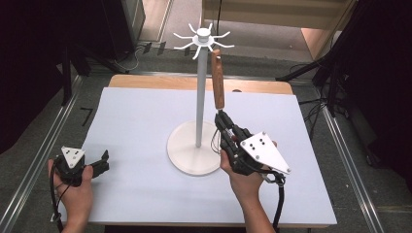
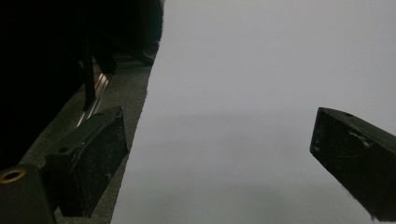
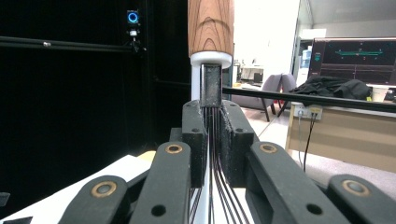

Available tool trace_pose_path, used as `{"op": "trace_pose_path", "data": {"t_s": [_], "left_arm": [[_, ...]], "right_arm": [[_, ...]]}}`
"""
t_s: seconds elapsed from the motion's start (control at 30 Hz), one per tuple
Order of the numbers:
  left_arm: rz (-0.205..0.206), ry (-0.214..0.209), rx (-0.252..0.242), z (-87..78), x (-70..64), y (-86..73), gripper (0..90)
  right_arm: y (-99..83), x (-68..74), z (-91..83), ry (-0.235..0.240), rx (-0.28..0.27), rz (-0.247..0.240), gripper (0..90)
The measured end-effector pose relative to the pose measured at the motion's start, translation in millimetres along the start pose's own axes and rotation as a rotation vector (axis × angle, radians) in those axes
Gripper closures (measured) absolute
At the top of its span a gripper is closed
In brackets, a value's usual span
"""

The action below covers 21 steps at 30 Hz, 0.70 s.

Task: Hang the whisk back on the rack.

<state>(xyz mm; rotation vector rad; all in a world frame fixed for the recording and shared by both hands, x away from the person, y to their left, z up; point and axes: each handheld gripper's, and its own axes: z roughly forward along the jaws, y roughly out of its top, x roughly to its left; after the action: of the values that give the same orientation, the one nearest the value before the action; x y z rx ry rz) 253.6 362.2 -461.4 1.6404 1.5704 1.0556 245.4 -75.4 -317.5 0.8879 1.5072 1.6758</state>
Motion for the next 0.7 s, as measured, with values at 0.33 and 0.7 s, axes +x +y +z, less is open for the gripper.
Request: {"op": "trace_pose_path", "data": {"t_s": [0.33,0.7], "left_arm": [[0.0,-0.001,0.002,-0.2,0.2,0.1,4.8],[-0.001,0.0,-0.003,0.0,0.1,-0.1,4.8]], "right_arm": [[-1.9,-1.5,2.3,0.033,0.028,-0.008,79.2],[-11.9,-9.6,0.2,0.035,0.085,-0.01,59.9]]}}
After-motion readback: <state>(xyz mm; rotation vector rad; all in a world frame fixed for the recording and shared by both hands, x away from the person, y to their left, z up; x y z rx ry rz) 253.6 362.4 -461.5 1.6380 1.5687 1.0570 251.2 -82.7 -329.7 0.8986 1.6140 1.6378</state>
